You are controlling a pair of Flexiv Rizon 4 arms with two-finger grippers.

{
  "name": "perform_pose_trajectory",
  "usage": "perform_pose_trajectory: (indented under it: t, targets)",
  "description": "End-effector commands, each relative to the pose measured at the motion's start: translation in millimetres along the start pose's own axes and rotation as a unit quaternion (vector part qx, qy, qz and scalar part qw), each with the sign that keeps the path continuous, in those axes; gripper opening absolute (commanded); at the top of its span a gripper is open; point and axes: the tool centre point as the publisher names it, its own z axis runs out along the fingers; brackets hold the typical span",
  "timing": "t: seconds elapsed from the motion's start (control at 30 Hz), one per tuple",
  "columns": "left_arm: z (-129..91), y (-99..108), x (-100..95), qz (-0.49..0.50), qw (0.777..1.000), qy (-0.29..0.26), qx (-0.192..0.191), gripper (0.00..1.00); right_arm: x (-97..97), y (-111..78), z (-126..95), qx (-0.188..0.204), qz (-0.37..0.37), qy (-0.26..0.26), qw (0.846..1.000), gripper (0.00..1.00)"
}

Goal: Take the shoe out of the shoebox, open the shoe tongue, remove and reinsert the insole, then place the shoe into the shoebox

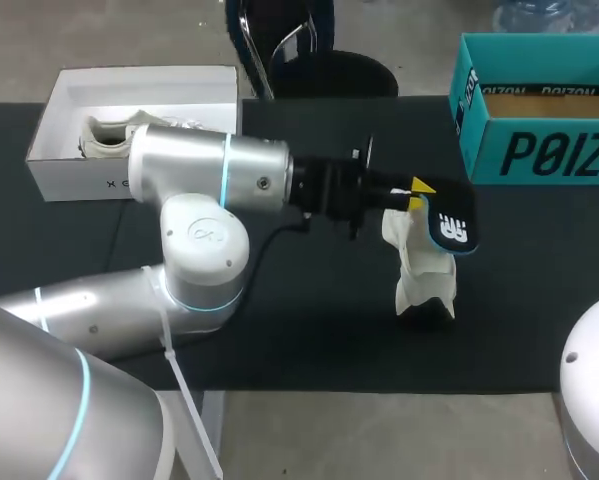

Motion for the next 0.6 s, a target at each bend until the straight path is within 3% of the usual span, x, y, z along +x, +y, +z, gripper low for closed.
perform_pose_trajectory:
  t: [0.03,0.13,0.3,0.6]
  targets:
    - [-1,-4,-5.0,-0.002,1.0,0.007,0.004,0.0,10.7,-1.5,-3,0.045,-0.069,-0.085,0.993,1.0]
    - [-2,-8,-8.1,-0.003,1.0,0.011,0.01,0.0,14.1,-5.9,-11,0.08,-0.111,-0.126,0.983,1.0]
    - [-4,-14,-13.0,-0.007,1.0,0.018,0.019,0.0,21.6,-10.5,-26,0.095,-0.14,-0.156,0.973,1.0]
    - [-2,-29,-10.4,-0.004,0.999,0.039,0.033,0.0,13.4,-6.5,-24,0.079,-0.126,-0.149,0.978,1.0]
